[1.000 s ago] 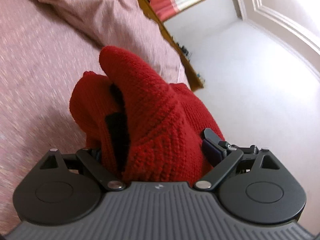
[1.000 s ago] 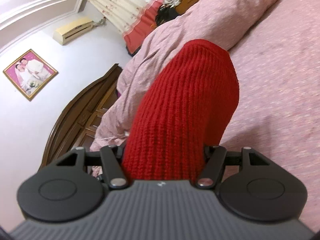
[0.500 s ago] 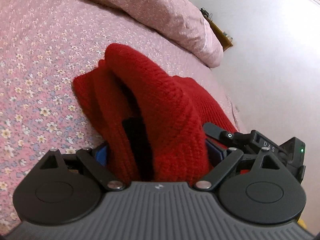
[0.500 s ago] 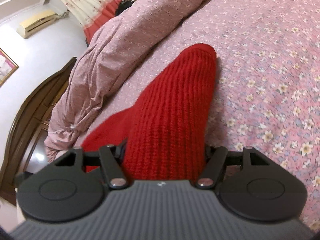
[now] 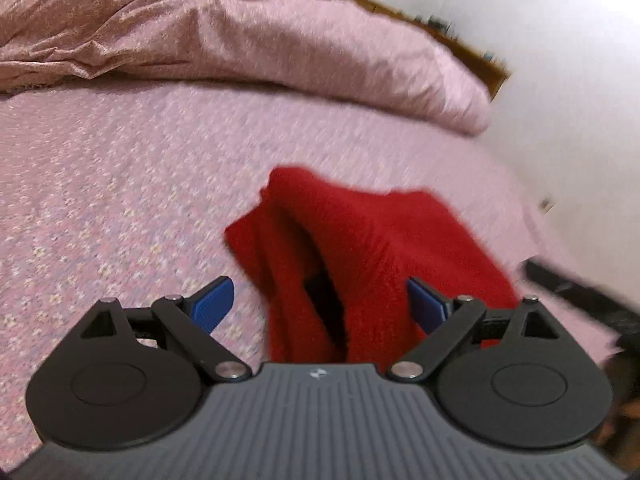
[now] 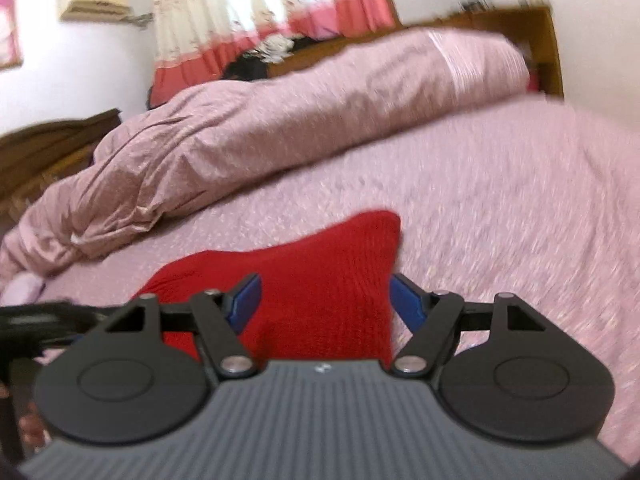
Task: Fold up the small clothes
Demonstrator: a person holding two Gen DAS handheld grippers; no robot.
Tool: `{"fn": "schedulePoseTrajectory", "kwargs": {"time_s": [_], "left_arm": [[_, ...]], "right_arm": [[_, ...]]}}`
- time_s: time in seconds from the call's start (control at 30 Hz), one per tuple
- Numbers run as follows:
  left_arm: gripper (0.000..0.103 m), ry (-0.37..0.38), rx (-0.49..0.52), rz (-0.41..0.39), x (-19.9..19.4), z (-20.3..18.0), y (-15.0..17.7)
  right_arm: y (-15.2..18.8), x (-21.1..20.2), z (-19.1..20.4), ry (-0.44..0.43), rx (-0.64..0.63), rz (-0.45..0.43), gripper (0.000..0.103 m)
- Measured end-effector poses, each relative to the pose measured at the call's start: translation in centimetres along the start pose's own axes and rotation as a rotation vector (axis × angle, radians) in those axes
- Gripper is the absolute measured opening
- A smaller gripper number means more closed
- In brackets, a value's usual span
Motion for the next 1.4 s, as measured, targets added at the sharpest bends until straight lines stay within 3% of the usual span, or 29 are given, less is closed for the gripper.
{"fn": "schedulePoseTrajectory", "kwargs": {"time_s": [0.17, 0.33, 0.6, 0.73, 0.83, 0.9, 0.97, 1.1, 1.4], "left_arm": [[0.096, -0.047, -0.032, 0.041, 0.9, 0.7, 2.2], [0.099, -0.059, -0.009, 0.052, 1.9, 0.7, 2.9], [0.1, -0.137, 0.08, -0.008, -0.6, -1.7, 2.4], [0.102, -0.156, 0.113, 0.004, -2.0, -3.6, 2.3], [0.103, -0.161, 0.099, 0.018, -2.8, -4.8, 2.4], [0.103, -0.164, 0.074, 0.038, -3.2, -5.3, 2.7], [0.103, -0.173, 0.046, 0.057, -3.5, -5.7, 3.2], [0.103, -0.221, 0.055, 0.076, -3.8, -6.3, 4.3], [0.103, -0.24, 0.027, 0.157, -2.1, -6.6, 5.6]], "right_arm": [[1.9, 0.2, 0.6, -0.081, 0.032, 0.108, 0.066], [4.5, 1.1, 1.5, 0.002, -0.101, 0.066, 0.066], [3.5, -0.5, 1.8, 0.01, -0.09, 0.071, 0.068], [2.8, -2.0, 2.2, 0.005, -0.087, 0.078, 0.068], [2.0, -3.1, 2.4, 0.006, -0.083, 0.066, 0.07], [1.5, -3.8, 2.5, 0.013, -0.075, 0.071, 0.078], [1.2, -4.3, 2.4, 0.026, -0.07, 0.084, 0.079], [1.4, -4.4, 2.2, 0.055, -0.086, 0.166, 0.079], [3.5, -3.4, 0.8, 0.106, -0.083, 0.299, 0.079]]}}
Point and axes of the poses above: each gripper's, at about its wrist camera, not at the fingertips, and x roughly the way its jaws point, z to its left, y to its underside, the point moved 5 cm from there along x, roughly the way its jaws point, and after that the axes turned 10 degrees about y, right-handed, at the moved point
